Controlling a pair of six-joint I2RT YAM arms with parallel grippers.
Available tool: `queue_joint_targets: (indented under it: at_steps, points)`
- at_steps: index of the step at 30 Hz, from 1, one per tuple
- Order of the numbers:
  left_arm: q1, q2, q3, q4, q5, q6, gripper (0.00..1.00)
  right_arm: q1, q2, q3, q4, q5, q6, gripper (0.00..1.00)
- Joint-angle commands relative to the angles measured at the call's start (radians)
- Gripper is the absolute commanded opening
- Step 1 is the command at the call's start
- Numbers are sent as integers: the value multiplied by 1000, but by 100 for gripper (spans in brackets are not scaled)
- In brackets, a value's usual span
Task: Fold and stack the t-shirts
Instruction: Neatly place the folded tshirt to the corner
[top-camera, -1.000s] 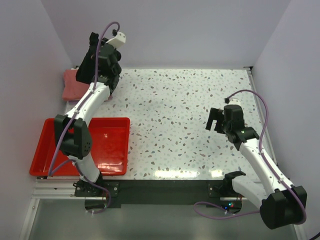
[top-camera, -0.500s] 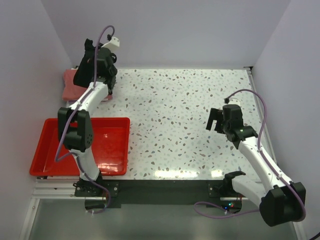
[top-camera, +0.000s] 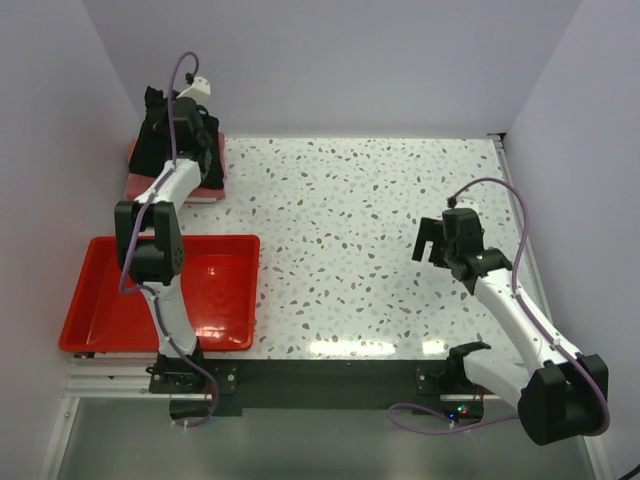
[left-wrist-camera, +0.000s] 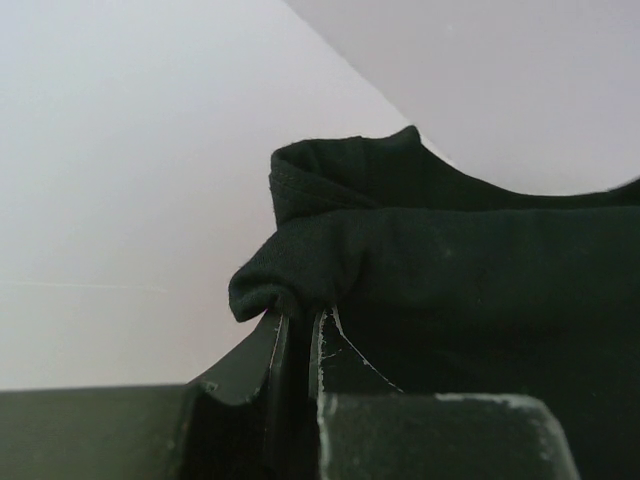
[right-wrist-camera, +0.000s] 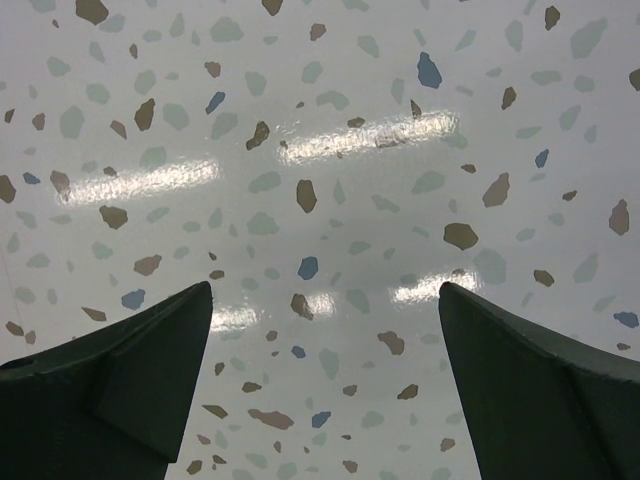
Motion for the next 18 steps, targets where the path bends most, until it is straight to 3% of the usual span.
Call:
queue_joint_targets:
  at_steps: [1, 5, 7, 8, 11, 18]
  points:
    - [28, 33, 54, 183, 3, -35, 0, 0, 5, 23, 18, 44, -3, 99]
    - [68, 77, 85, 232, 0, -60, 3, 0, -5, 8, 26, 59, -3, 99]
    - [82, 102, 109, 234, 3, -92, 17, 0, -16, 3, 31, 68, 0, 99]
    - [90, 109, 119, 240, 6, -104, 44, 0, -21, -2, 34, 69, 0, 99]
    - [93, 131, 137, 243, 10, -125, 100, 0, -25, 3, 35, 64, 1, 99]
    - [90, 82, 169, 78, 28, -294, 100, -1, -33, 12, 24, 39, 4, 99]
